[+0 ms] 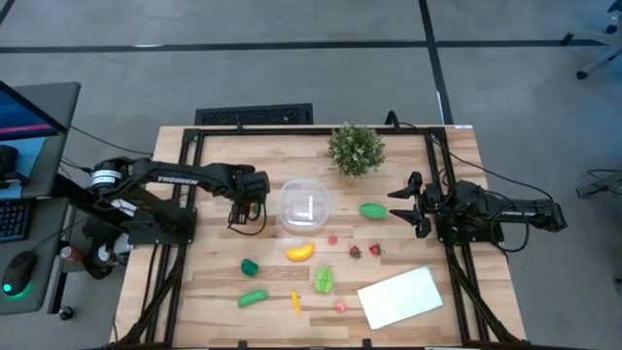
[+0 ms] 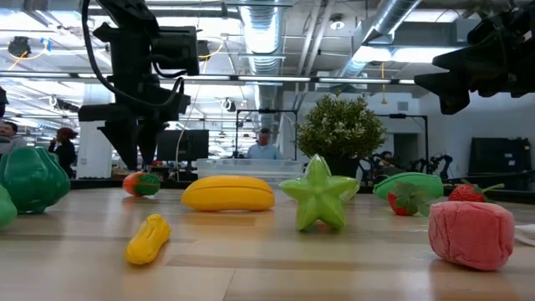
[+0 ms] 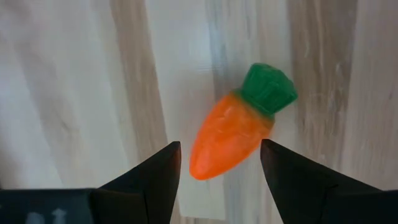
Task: Pick and placing Produce into tupperware
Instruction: Put the orange carrot into the transparent container
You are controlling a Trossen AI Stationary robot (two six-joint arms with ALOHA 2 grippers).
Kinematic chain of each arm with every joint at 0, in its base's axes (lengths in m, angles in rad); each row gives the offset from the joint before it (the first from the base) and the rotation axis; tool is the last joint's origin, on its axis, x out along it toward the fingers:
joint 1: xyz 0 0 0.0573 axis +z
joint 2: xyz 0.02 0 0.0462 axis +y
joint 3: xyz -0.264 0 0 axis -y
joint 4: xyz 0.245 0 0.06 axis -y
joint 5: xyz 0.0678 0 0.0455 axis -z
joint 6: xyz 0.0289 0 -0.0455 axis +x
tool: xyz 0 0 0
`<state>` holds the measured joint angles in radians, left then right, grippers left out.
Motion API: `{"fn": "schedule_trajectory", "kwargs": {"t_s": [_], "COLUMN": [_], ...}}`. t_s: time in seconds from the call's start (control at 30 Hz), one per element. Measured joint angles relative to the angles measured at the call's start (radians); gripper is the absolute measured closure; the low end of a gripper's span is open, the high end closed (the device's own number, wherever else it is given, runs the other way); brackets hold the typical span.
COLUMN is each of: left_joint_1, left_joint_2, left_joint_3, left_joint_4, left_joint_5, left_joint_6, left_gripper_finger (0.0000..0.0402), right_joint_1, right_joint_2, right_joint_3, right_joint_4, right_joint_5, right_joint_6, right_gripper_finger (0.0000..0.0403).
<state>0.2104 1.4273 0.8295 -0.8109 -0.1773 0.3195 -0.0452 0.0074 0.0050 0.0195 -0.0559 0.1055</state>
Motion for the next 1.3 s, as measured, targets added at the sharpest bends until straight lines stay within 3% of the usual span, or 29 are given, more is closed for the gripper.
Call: {"fn": "schedule_trajectory", "kwargs": {"t_s": [0.43,0.77,1.3], "left_joint_1": [0.008,0.007,0.008], "left_joint_2": [0.028,0.184,0.153], "left_joint_3": [-0.023,-0.018,-0.025], "left_joint_4": [0.064,0.059,0.026], "left_joint_5": [0.052,0.059,0.057], "left_joint_6": [0.020,0.014,-0.053], "left_gripper_finger": [0.0189,0.0189,0.0189], "right_joint_1": [0.000,0.067,0.110], "right_joint_2": [0.000,0.013,0.014], "right_joint_3": [0.000,0.000,0.000], "right_joint_4": [0.001,0.000,0.013], "right_joint_5": [0.000,0.001,0.007], "right_joint_6": [0.007,0.017,0.015], "right_gripper_finger": [0.0171,0.0171,0.0171]}}
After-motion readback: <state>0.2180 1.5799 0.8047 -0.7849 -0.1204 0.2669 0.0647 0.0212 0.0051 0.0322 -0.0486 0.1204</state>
